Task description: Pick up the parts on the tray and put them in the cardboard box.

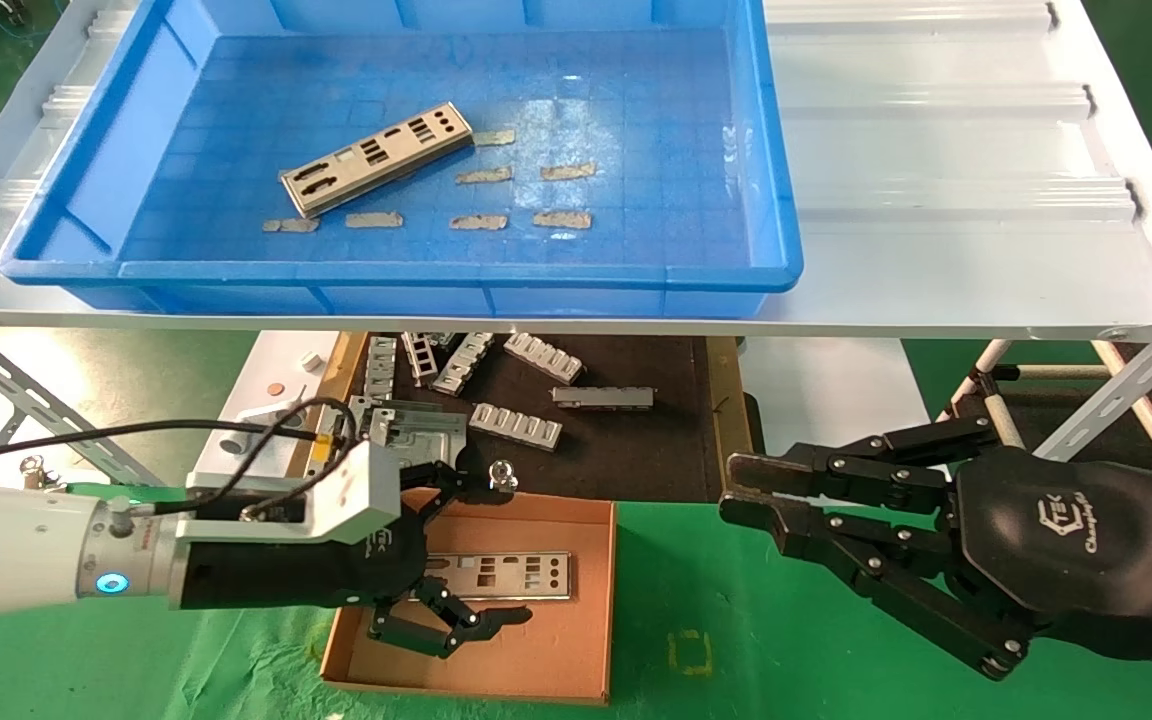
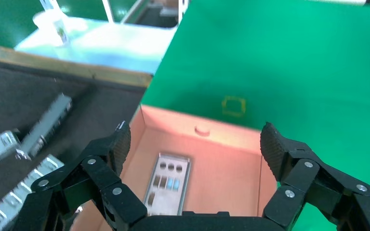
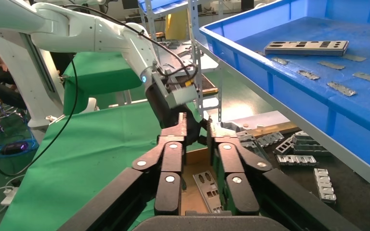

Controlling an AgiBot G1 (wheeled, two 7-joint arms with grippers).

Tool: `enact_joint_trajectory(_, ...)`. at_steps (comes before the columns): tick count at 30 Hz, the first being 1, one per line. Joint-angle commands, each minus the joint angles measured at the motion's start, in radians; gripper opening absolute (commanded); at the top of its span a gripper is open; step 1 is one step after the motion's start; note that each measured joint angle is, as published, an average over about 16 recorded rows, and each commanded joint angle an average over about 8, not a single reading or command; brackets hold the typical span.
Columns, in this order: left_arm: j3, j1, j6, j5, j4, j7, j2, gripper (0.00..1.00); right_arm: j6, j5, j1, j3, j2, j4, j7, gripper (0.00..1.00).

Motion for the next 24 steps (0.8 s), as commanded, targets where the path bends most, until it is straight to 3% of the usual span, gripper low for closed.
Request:
enact_joint_trajectory(1,-0.024,0.012,0.009,-0.009,-0.023,-0.018,-0.011,1.00,0.000,0.000,0.000,0.000,0.000,0.000,0.000,1.00)
enact_joint_trajectory(24,-0.294,0.146,0.117,-0.115,-0.285,-0.225,-0.135,1.00,0.000,0.000,0.000,0.000,0.000,0.000,0.000,1.00)
